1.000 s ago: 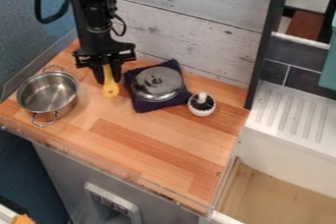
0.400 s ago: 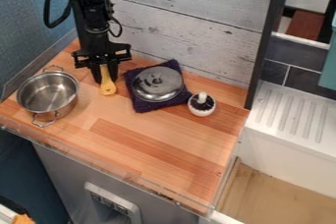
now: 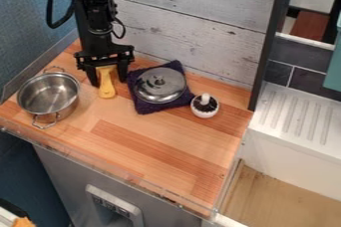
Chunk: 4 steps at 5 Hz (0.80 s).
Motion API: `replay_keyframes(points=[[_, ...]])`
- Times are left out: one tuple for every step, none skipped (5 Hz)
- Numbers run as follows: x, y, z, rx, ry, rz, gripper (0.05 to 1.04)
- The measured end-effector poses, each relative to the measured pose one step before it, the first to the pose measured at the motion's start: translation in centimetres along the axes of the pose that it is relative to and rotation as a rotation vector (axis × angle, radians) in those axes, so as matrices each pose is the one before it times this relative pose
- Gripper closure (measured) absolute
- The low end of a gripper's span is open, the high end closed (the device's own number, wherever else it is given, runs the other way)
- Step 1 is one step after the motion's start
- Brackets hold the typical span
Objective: Move the yellow brush to the top left side of the table.
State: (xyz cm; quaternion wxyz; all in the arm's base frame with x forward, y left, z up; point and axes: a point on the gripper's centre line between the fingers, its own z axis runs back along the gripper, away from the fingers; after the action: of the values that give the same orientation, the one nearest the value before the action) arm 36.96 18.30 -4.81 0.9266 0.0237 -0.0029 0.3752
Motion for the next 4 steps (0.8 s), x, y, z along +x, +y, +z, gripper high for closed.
replay_keyframes(points=[[-0.083,-0.257,0.01,-0.0058,-0.0013,-0.0164,0.078],[-0.078,-0.754,0.745,-0.008,0.0169,-0.0321,0.083],[0.188,-0.694,3.348,0.0154,-0.0438,-0.0109,0.083],[-0.051,-0.339,3.121,0.0087,-0.0576,0.0061,0.083]])
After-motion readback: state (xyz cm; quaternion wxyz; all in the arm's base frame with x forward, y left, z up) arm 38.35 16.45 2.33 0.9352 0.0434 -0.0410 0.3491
